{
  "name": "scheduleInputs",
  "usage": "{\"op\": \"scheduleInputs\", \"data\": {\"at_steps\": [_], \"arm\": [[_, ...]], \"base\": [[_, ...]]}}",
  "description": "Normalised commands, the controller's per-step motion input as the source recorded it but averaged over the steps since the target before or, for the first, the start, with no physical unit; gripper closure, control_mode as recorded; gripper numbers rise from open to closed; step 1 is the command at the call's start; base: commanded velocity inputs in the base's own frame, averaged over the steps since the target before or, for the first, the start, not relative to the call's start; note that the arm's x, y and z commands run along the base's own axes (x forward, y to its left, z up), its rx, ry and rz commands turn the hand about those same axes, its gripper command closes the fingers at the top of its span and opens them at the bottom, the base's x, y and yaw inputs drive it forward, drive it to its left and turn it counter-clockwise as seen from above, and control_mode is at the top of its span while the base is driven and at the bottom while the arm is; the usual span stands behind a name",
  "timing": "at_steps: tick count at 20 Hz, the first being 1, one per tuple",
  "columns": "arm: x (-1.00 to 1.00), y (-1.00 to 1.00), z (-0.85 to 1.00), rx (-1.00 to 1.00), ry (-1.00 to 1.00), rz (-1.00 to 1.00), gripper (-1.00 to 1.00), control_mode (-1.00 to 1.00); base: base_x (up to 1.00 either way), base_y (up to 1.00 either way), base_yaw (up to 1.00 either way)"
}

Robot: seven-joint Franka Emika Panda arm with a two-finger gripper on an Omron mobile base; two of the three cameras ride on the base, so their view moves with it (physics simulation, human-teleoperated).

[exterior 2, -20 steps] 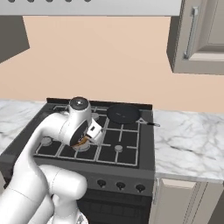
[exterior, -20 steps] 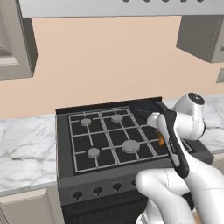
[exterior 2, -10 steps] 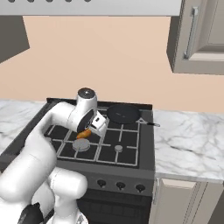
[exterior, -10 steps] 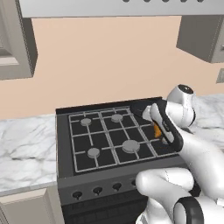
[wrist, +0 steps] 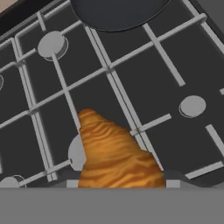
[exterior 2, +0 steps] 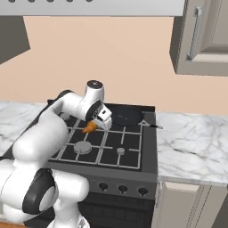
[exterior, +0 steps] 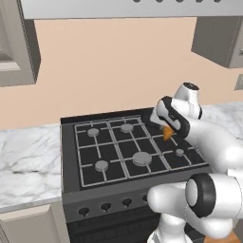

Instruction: Pick the croissant and place it on the pan. Then turn on the stove to warm the croissant.

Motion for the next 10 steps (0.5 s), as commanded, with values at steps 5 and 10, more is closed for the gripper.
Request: {"op": "scheduleInputs", "data": {"at_steps": [5,10], "arm": [[0.36,-0.04,0.00,0.00,0.04,0.00,1.00,-1.00],[0.38,-0.15,0.00,0.00,0.01,0.00,1.00,-1.00]], "base": [[0.00,0.00,0.00],[0.00,0.00,0.00]]}}
